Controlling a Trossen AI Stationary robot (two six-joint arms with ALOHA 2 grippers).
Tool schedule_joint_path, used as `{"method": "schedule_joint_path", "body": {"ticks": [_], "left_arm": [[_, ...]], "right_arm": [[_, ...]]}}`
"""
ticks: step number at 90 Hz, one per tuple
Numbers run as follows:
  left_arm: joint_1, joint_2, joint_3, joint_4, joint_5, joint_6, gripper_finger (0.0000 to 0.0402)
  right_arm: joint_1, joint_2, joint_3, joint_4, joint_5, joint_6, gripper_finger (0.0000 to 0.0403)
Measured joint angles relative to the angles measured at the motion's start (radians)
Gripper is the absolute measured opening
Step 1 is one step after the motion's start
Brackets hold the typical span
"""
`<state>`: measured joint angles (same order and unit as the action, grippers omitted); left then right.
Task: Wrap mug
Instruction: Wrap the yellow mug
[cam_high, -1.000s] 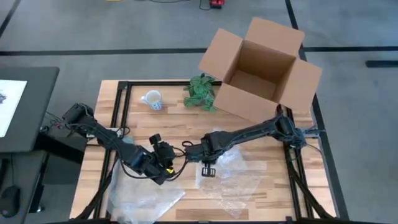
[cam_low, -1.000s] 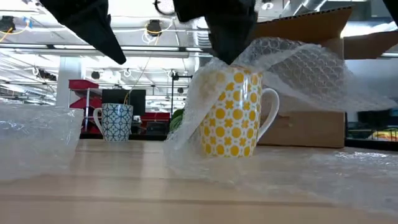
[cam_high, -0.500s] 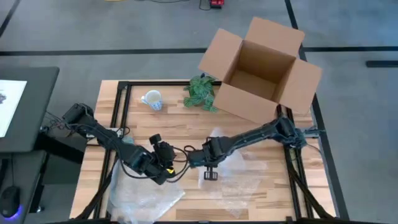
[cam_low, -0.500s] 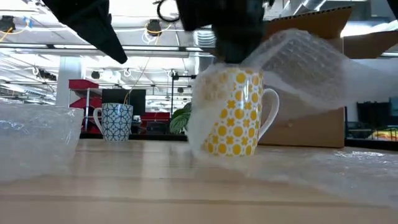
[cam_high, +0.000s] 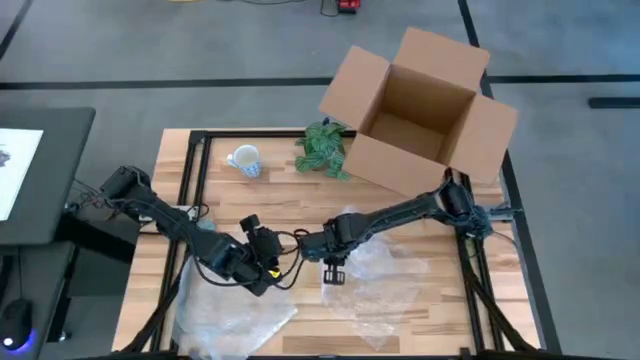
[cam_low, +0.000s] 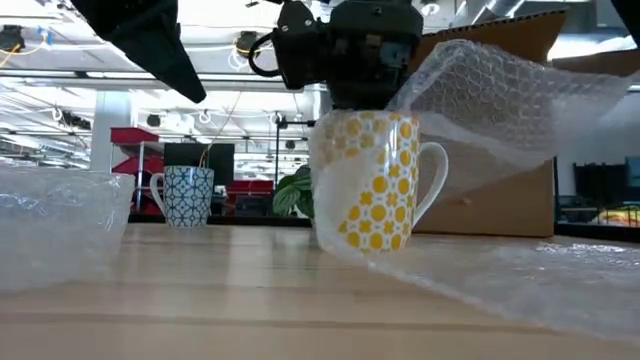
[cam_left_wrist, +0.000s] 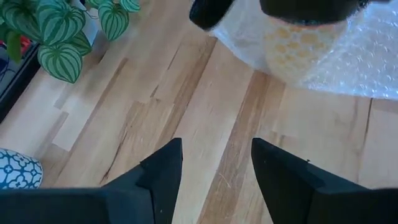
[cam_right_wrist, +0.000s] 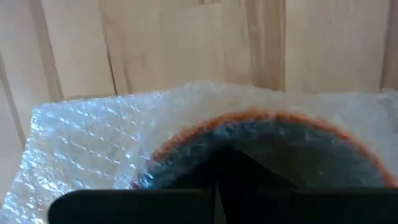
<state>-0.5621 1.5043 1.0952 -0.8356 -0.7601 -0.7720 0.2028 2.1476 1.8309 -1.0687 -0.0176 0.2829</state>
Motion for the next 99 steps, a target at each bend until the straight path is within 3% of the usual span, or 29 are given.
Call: {"method": "schedule_joint_path", "body": {"ticks": [16, 34, 50, 74, 99], "left_arm": [[0.0, 0.0, 0.0, 0.001, 0.0, 0.001, 0.0173], [0.0, 0.0, 0.0, 0.0, 0.0, 0.001, 0.0173], [0.0, 0.0, 0.0, 0.0, 0.001, 0.001, 0.0173], [0.0, 0.0, 0.0, 0.002, 0.002, 0.002, 0.0173], [0.0, 0.0, 0.0, 0.007, 0.0, 0.008, 0.0173]], "right_arm": [[0.024, -0.032, 0.086, -0.091, 0.056, -0.003, 0.0], [0.041, -0.055, 0.091, -0.136, 0.096, 0.046, 0.0], [0.023, -0.047, -0.012, -0.071, 0.082, 0.082, 0.0], [-0.009, -0.054, -0.179, 0.172, -0.007, 0.084, 0.0], [-0.006, -0.054, -0.072, 0.038, 0.045, 0.045, 0.0]]}}
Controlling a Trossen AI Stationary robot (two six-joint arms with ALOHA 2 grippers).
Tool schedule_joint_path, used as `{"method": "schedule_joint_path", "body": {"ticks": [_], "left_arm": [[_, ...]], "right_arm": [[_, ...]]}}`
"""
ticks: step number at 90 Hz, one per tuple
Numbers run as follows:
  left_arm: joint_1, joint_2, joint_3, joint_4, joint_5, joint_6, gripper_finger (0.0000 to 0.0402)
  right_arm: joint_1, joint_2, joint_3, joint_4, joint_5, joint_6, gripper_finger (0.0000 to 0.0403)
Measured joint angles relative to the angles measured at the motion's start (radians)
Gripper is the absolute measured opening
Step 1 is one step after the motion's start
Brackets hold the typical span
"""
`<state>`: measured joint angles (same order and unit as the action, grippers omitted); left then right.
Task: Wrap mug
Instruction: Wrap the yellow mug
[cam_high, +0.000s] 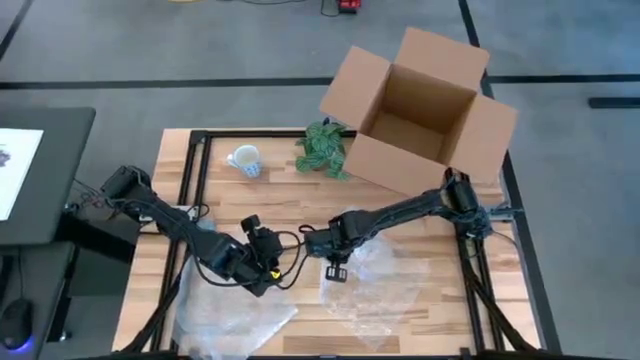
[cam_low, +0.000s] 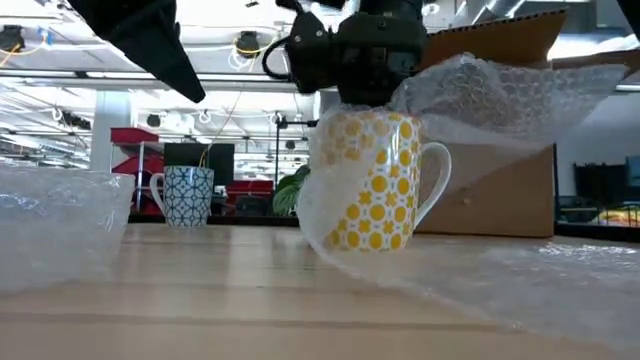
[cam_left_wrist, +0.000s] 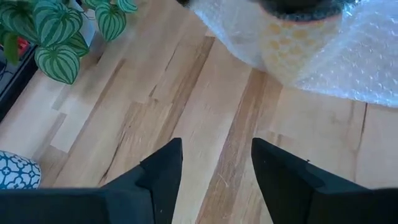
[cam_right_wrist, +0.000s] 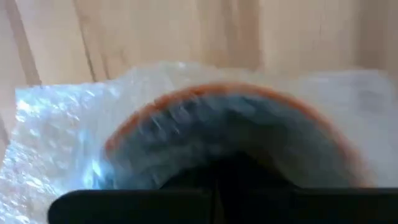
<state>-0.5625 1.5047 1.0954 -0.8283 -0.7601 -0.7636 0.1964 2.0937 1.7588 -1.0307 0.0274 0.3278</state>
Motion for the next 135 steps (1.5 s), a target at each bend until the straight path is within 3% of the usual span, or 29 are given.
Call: {"method": "schedule_joint_path", "body": {"ticks": [28, 43, 70, 90, 113, 124, 135], "left_arm": [[-0.001, 0.0, 0.0, 0.001, 0.0, -0.001, 0.0173], [0.0, 0.0, 0.0, 0.004, 0.0, -0.005, 0.0173], [-0.003, 0.0, 0.0, 0.036, 0.0, 0.018, 0.0173], [-0.003, 0.0, 0.0, 0.038, 0.0, 0.03, 0.0173], [-0.006, 0.0, 0.0, 0.045, 0.012, 0.034, 0.0173], [-0.006, 0.0, 0.0, 0.053, 0.014, 0.033, 0.0173], [-0.006, 0.0, 0.0, 0.082, 0.018, 0.047, 0.0173]], "right_arm": [[0.136, -0.014, 0.308, -0.414, 0.255, 0.064, 0.0], [0.31, -0.078, 0.32, -0.442, 0.287, 0.103, 0.0], [0.581, -0.094, 0.1, -0.286, 0.284, 0.436, 0.002], [0.622, -0.093, -0.166, -0.157, 0.175, 0.638, 0.0118], [0.613, -0.097, -0.428, 0.154, 0.012, 0.574, 0.0233], [0.589, -0.103, -0.476, 0.171, 0.022, 0.584, 0.0231], [0.559, -0.1, -0.474, 0.169, 0.063, 0.519, 0.0166]]}}
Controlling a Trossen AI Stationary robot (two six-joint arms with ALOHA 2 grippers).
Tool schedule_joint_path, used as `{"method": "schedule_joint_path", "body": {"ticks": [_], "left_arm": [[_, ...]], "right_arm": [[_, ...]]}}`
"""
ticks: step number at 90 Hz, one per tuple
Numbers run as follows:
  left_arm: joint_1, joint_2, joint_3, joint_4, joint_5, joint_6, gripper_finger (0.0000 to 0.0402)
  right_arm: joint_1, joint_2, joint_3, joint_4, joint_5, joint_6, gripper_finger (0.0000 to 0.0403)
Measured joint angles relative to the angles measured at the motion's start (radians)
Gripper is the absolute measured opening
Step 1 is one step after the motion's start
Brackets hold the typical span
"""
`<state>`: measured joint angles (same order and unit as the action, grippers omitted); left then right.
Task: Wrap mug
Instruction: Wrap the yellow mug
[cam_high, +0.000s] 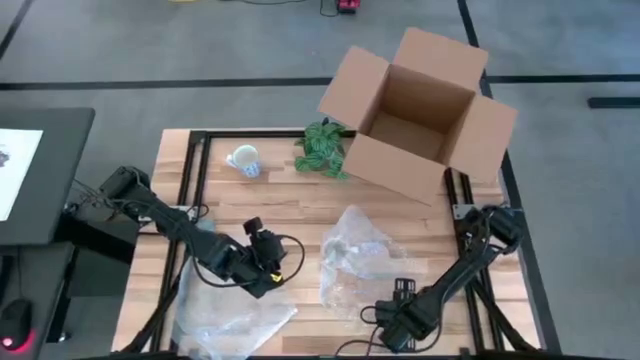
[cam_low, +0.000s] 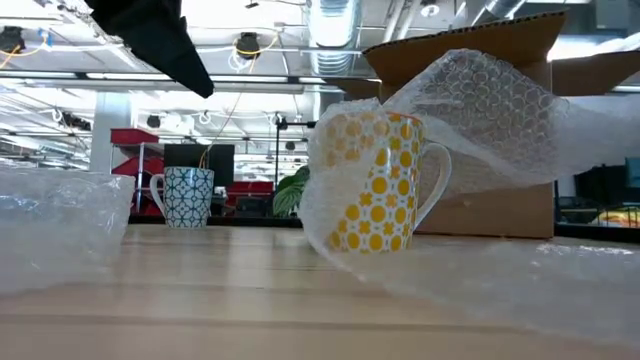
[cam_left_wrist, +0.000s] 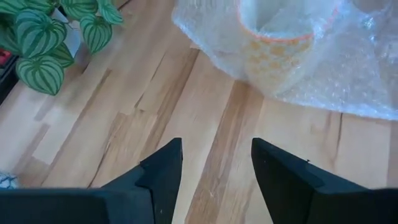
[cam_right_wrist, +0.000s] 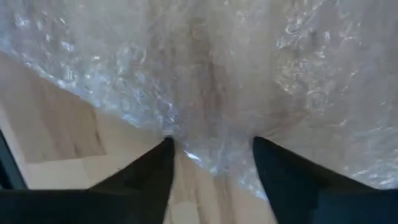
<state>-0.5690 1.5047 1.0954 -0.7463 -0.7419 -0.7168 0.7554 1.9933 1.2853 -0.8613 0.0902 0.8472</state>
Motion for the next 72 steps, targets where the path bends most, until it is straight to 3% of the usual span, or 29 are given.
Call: {"method": "schedule_joint_path", "body": {"ticks": [13, 18, 32, 49, 62, 72], "left_arm": [[0.0, 0.0, 0.0, 0.013, 0.0, 0.005, 0.0173], [0.0, 0.0, 0.0, 0.012, 0.0, 0.005, 0.0173], [0.0, 0.0, 0.0, 0.013, -0.001, 0.019, 0.0173], [0.025, 0.002, 0.0, 0.067, -0.037, 0.028, 0.0173], [0.052, 0.002, 0.0, 0.116, -0.046, 0.083, 0.0173], [0.071, 0.002, -0.003, 0.132, -0.083, 0.089, 0.0173]], "right_arm": [[-0.036, 0.002, 0.002, 0.016, 0.041, -0.067, 0.0043], [-0.046, 0.003, 0.006, 0.011, 0.054, -0.077, 0.0015], [-0.072, 0.005, 0.087, -0.121, 0.154, -0.098, 0.0003], [-0.096, -0.061, 0.255, -0.29, 0.368, -0.129, 0.0001], [-0.156, -0.11, 0.329, -0.306, 0.505, -0.172, 0.0001], [-0.199, -0.133, 0.348, -0.265, 0.529, -0.223, 0.0]]}}
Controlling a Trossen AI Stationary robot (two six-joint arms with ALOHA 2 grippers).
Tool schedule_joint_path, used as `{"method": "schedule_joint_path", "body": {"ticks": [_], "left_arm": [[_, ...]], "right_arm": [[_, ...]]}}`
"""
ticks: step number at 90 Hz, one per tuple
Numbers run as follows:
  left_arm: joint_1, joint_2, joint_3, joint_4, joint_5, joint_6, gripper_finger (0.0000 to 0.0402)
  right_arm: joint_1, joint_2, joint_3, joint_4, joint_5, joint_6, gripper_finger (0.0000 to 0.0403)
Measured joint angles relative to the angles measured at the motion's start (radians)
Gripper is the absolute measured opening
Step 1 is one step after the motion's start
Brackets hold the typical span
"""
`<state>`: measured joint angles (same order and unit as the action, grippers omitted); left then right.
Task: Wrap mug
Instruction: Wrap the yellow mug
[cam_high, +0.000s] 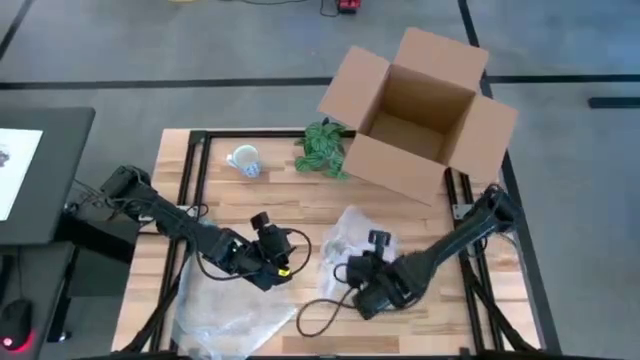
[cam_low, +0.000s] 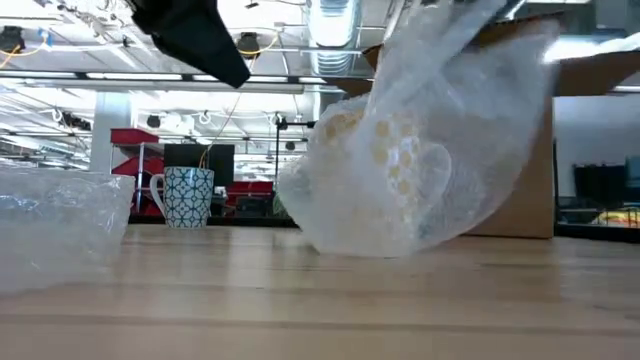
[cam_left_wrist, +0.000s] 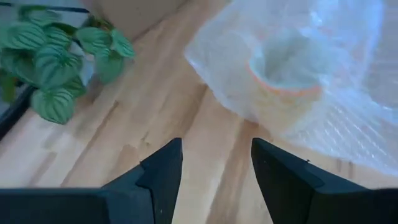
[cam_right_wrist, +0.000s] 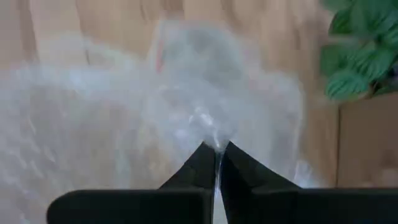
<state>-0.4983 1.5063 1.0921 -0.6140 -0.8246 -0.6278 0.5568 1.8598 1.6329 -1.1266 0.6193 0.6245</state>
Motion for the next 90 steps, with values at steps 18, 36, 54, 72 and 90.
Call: {"method": "schedule_joint_path", "body": {"ticks": [18, 36, 54, 72, 90], "left_arm": [[0.041, 0.001, -0.081, 0.155, -0.009, 0.05, 0.0173], [0.075, 0.001, -0.183, 0.338, 0.013, 0.097, 0.0173], [0.081, 0.002, -0.246, 0.5, 0.065, 0.172, 0.0173], [0.078, 0.002, -0.248, 0.53, 0.128, 0.231, 0.0173], [0.077, 0.002, -0.248, 0.531, 0.136, 0.234, 0.0173]], "right_arm": [[-0.069, 0.009, 0.0, 0.129, -0.003, -0.118, 0.0], [-0.111, 0.011, 0.0, 0.193, -0.01, -0.13, 0.0], [-0.154, 0.009, -0.049, 0.275, -0.059, -0.148, 0.0], [-0.208, 0.01, -0.145, 0.379, -0.155, -0.162, 0.0], [-0.266, 0.01, -0.22, 0.448, -0.336, -0.162, 0.0]]}}
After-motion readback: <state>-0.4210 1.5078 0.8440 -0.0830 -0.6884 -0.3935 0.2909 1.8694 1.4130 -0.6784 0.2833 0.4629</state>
